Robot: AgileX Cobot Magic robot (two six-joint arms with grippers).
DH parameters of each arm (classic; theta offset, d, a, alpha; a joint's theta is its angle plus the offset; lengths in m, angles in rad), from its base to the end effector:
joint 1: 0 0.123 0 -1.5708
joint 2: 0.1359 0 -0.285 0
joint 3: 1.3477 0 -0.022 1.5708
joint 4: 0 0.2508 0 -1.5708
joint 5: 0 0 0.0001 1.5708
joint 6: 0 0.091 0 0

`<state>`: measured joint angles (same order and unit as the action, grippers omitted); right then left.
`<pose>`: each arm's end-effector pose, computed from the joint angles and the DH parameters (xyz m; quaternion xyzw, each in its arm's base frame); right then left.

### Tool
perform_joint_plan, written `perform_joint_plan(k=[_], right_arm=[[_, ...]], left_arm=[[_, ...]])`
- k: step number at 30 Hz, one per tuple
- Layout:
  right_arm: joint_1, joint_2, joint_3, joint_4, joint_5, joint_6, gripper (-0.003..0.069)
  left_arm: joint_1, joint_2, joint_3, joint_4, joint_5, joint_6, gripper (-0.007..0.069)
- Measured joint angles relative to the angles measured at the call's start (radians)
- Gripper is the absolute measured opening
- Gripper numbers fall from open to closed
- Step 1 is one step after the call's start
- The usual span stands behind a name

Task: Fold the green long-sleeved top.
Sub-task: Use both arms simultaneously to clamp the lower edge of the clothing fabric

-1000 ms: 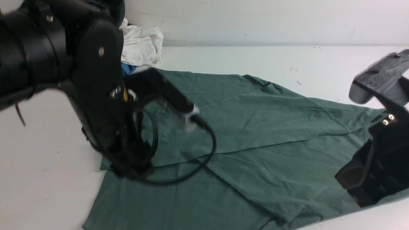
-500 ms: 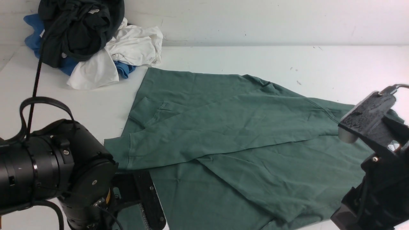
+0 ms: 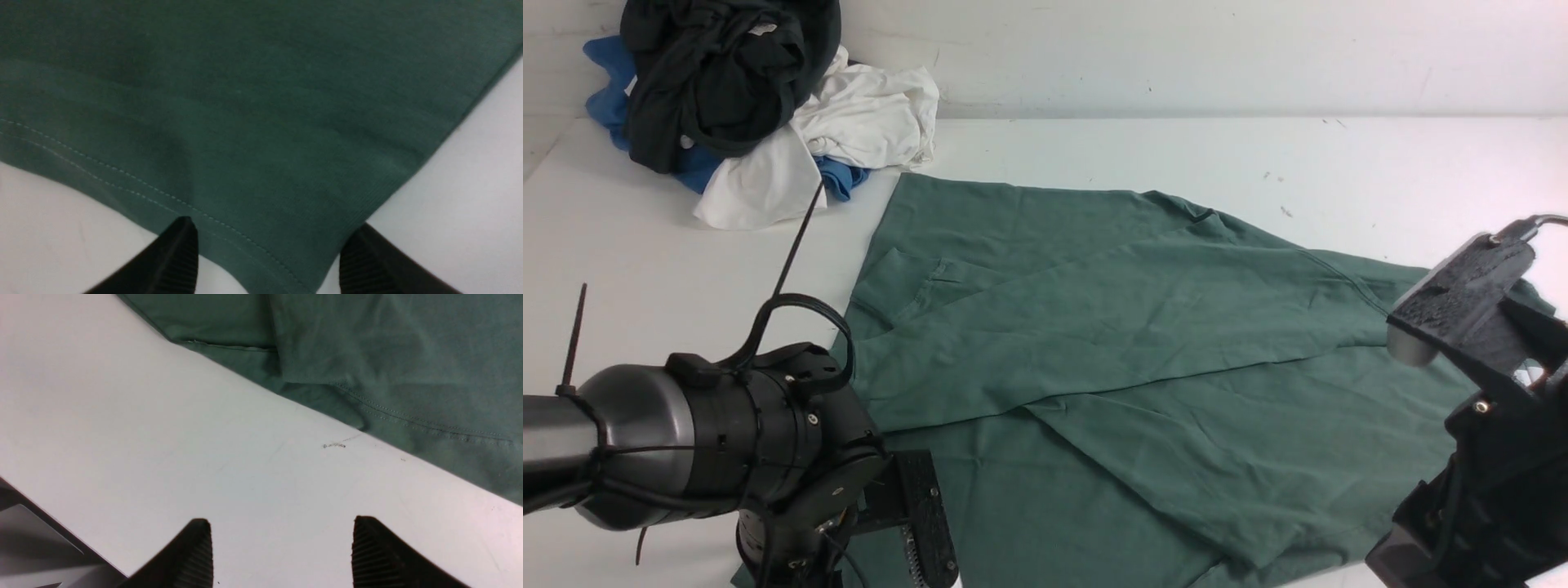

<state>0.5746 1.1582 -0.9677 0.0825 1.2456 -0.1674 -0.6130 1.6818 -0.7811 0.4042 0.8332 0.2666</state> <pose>0.1588 0.1113 0.3047 -0.3518 0.9286 0.0618 0.1002 0.2237 -0.1250 0.1452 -0.5440 -0.8260 -0.1476 0.0119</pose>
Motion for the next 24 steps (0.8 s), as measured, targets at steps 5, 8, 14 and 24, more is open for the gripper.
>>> perform_joint_plan(k=[5,8,14,24], right_arm=[[0.0,0.0,0.0,-0.016,0.0,0.0,0.0428],[0.0,0.0,0.0,-0.038,0.0,0.0,0.0428],[-0.003,0.023,0.002,-0.159,0.0,0.026,0.0429],[-0.202,0.26,0.067,-0.21,-0.116,0.118,0.043]], left_arm=[[0.0,0.004,-0.013,-0.001,0.005,-0.022,0.0286],[0.0,0.003,-0.034,-0.012,0.017,-0.023,0.0148],[0.004,-0.049,-0.059,-0.029,0.073,-0.024,0.0002],[0.121,-0.166,-0.059,-0.202,0.066,0.064,0.0006]])
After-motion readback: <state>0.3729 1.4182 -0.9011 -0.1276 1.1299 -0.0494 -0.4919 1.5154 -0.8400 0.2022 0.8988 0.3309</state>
